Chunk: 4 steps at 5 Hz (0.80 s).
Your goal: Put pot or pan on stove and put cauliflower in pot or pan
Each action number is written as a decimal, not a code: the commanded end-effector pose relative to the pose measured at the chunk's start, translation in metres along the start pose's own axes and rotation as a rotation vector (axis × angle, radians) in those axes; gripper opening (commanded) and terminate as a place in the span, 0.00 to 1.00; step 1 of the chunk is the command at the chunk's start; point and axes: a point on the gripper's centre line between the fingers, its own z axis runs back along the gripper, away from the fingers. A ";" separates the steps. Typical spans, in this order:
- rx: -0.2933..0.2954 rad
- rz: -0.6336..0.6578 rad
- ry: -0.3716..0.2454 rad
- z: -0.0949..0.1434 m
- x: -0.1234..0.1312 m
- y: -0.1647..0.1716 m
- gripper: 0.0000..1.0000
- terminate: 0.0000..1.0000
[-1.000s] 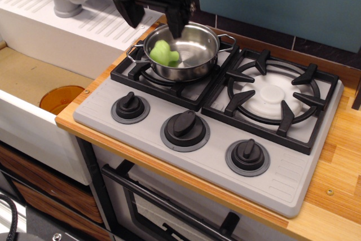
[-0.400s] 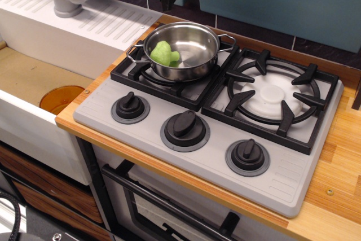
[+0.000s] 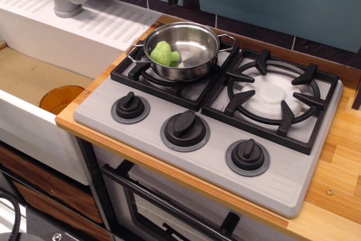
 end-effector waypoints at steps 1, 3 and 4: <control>-0.038 -0.114 -0.099 -0.006 0.036 0.036 1.00 0.00; -0.089 -0.043 -0.100 -0.048 0.030 -0.017 1.00 0.00; -0.127 -0.002 -0.080 -0.064 0.031 -0.056 1.00 0.00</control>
